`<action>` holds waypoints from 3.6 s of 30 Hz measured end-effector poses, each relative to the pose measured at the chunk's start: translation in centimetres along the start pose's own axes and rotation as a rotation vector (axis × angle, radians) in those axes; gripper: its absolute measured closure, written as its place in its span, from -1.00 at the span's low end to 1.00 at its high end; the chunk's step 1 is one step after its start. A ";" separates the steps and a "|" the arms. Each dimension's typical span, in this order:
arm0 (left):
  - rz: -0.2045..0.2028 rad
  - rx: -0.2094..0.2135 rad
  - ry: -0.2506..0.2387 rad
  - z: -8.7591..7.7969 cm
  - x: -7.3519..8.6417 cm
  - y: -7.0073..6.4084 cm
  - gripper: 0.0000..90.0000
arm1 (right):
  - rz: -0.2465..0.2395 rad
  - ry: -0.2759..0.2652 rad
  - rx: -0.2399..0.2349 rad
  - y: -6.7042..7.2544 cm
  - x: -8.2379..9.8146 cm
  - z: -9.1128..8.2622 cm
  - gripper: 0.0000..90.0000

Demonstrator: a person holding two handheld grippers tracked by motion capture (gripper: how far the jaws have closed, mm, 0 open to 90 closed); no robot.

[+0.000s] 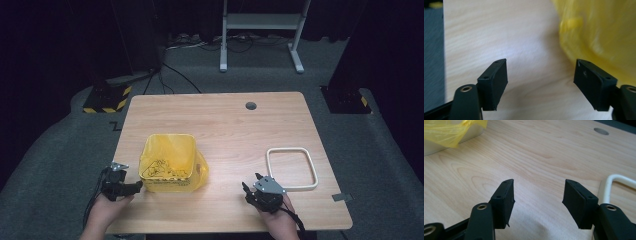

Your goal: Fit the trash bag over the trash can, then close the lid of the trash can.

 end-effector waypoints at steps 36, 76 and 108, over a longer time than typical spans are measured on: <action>-0.062 -0.002 0.476 -2.0 -2.7 -0.1 -0.10 | 0.054 0.052 -0.042 -1.3 1.5 0.5 -0.08; -0.011 0.046 0.488 -8.2 -12.2 -8.1 0.79 | 0.023 0.074 -0.063 -0.7 1.7 0.5 -0.08; 0.016 0.096 0.536 -6.9 -12.7 -10.2 0.78 | 0.003 0.082 -0.071 -0.3 1.6 0.6 -0.07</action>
Point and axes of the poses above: each handheld gripper's, and its own axes: z roughly forward along the jaws, x roughly out of its underside, y roughly to its left, the point moved 2 cm from there along z, roughly forward along the jaws, and after that the axes turned 1 degree about -z, right-handed, at the moved point
